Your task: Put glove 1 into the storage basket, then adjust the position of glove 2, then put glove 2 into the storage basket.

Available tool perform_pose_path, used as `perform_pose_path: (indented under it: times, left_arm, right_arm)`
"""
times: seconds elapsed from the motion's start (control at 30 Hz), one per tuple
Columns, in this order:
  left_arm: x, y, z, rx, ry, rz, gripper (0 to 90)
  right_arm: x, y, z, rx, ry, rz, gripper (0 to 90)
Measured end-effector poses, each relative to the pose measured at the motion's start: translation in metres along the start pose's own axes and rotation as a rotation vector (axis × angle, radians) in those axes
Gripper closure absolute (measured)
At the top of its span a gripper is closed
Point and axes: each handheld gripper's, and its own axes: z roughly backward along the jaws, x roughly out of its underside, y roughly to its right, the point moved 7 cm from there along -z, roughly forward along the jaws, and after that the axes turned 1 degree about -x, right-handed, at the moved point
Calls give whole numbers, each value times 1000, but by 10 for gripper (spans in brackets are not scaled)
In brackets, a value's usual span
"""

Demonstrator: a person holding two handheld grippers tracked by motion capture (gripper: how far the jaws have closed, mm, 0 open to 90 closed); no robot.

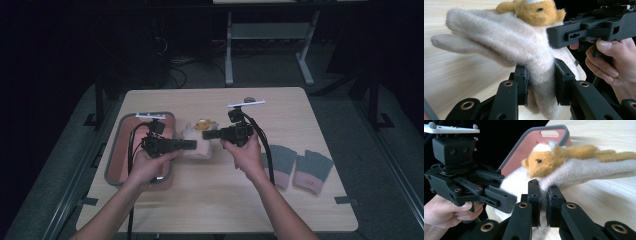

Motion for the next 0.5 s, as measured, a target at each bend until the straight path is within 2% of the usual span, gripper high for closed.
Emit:
perform_pose_path:
  times: [0.2,0.5]
  left_arm:
    - [-5,1,15,-13,7,-23,679]
    - [-6,-2,26,-19,18,-25,679]
  right_arm:
    - [-6,-10,-4,-13,5,15,837]
    - [-11,-19,-11,-21,-5,28,836]
